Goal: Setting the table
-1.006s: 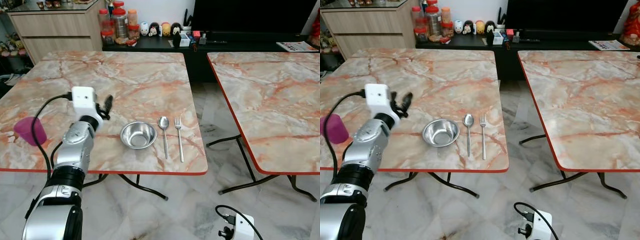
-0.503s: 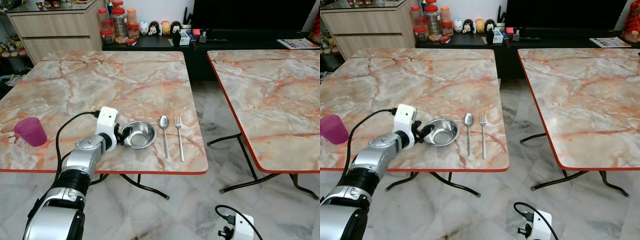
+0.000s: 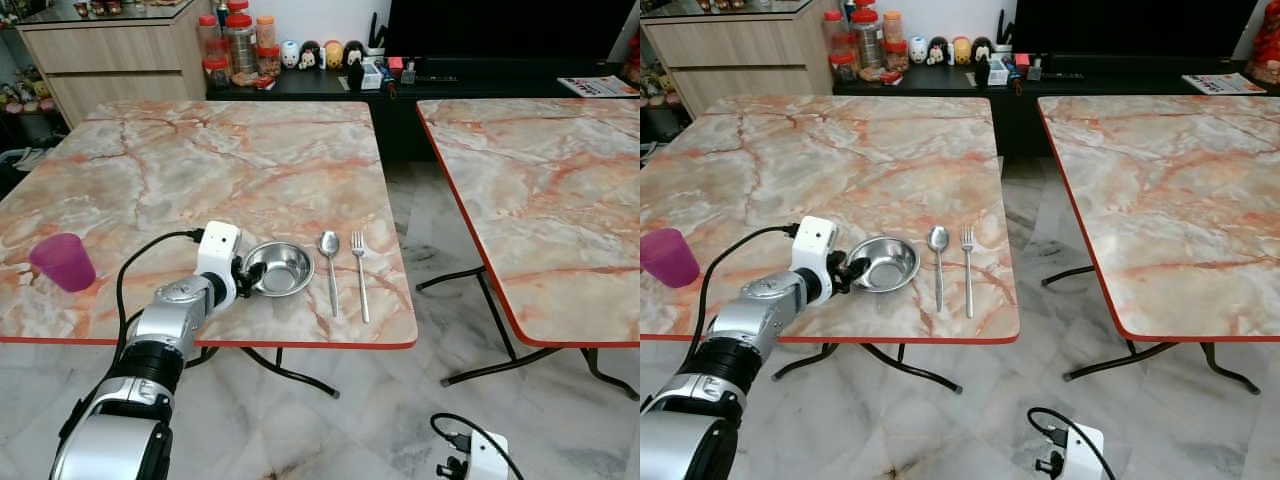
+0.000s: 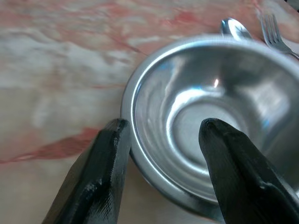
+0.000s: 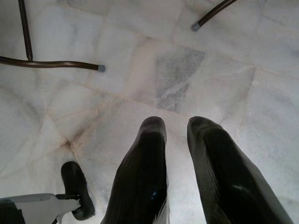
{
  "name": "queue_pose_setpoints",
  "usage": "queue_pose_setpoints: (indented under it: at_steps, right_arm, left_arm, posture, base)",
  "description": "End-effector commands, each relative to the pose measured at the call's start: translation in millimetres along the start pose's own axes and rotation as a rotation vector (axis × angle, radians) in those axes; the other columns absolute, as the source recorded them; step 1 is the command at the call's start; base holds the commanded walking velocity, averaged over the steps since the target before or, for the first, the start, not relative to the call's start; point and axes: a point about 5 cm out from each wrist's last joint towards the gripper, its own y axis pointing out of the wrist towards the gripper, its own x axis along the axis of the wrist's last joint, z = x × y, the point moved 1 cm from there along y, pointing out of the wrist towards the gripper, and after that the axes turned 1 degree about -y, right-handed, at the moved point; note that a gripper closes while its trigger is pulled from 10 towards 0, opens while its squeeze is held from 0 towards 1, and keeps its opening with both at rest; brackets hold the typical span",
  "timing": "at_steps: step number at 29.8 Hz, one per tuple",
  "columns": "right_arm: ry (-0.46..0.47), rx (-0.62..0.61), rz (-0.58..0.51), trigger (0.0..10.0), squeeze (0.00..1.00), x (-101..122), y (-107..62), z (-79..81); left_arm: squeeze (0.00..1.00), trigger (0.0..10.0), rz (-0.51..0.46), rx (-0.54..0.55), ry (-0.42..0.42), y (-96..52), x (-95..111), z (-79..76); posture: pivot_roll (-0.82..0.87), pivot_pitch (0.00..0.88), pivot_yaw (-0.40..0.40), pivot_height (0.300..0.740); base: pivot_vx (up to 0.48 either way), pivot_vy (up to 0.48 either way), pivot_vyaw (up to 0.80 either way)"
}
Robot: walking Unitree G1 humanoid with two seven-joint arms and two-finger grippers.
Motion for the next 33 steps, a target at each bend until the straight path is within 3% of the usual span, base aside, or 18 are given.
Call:
queue_pose_setpoints:
  at_steps: [1,9,16,21,33]
  right_arm:
    - [0.011,-0.009,0.001,10.0,0.00,-1.5,-0.5,-0.3]
    - [0.021,-0.015,0.000,10.0,0.00,-2.4,-0.9,-0.7]
    - [0.020,-0.018,0.003,10.0,0.00,-3.4,-1.2,-2.3]
    - [0.018,-0.014,0.000,10.0,0.00,-1.4,-0.5,-0.7]
    - [0.015,-0.006,-0.001,10.0,0.00,1.1,0.5,0.6]
  left_arm:
    - [0.00,10.0,0.035,-0.002,0.001,3.4,-2.3,-4.0]
    - [0.00,10.0,0.035,0.010,-0.020,7.1,1.0,-8.0]
    - [0.00,10.0,-0.085,0.084,-0.031,-2.0,33.7,13.6]
    - [0.00,10.0,-0.100,0.097,-0.018,-6.5,42.5,21.4]
    - [0.00,10.0,-0.025,0.030,-0.068,-6.4,26.8,15.7]
  posture:
    - [0.00,0.000,0.012,0.740]
    - [-0.01,0.000,0.018,0.740]
    - [0.00,0.000,0.012,0.740]
    - [0.00,0.000,0.008,0.740]
    - [0.01,0.000,0.007,0.740]
  base:
    - [0.000,0.000,0.00]
    - [0.000,0.000,0.00]
    - [0.000,0.000,0.00]
    - [0.000,0.000,0.00]
    - [0.000,0.000,0.00]
